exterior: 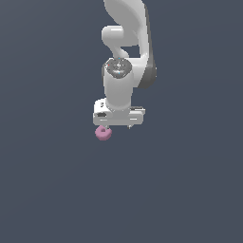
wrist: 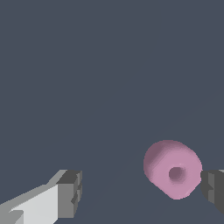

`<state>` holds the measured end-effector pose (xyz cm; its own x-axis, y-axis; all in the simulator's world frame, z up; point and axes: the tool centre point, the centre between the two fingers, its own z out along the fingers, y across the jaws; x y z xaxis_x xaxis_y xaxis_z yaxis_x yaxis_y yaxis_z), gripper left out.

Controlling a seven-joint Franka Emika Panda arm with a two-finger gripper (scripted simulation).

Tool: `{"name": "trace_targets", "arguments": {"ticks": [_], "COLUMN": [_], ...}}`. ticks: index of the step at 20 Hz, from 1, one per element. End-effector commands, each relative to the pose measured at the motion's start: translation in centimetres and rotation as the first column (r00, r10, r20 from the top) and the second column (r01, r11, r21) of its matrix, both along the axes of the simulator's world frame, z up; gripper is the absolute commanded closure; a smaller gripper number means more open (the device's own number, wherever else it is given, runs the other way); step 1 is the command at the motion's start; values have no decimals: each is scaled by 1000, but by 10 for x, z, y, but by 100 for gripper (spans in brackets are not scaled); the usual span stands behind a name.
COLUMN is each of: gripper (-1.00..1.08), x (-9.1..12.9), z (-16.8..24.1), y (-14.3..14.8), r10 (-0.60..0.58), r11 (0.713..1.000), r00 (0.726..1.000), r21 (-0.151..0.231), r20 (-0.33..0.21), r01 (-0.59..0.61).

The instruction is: Pick up the object and move it to a goal position.

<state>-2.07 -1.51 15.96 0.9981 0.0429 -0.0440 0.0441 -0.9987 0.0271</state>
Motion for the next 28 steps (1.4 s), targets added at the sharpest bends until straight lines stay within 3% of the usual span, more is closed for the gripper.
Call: {"name": "trace_targets", "arguments": {"ticks": [1, 8, 15, 19, 28], "gripper": [-92, -92, -92, -92, -92], "x": [0, -2, -11, -19, -37], "z": [1, -5, -22, -36, -61], "y": [-3, -8, -26, -42, -74], "r10": [2, -52, -205, -336, -572], "r11": [1000, 999, 979, 942, 820], "r00": [1000, 999, 979, 942, 820], "r21": [-2, 2, 11, 17, 26], "r20": [3, 6, 15, 23, 37], "r01": [-2, 52, 205, 335, 571]}}
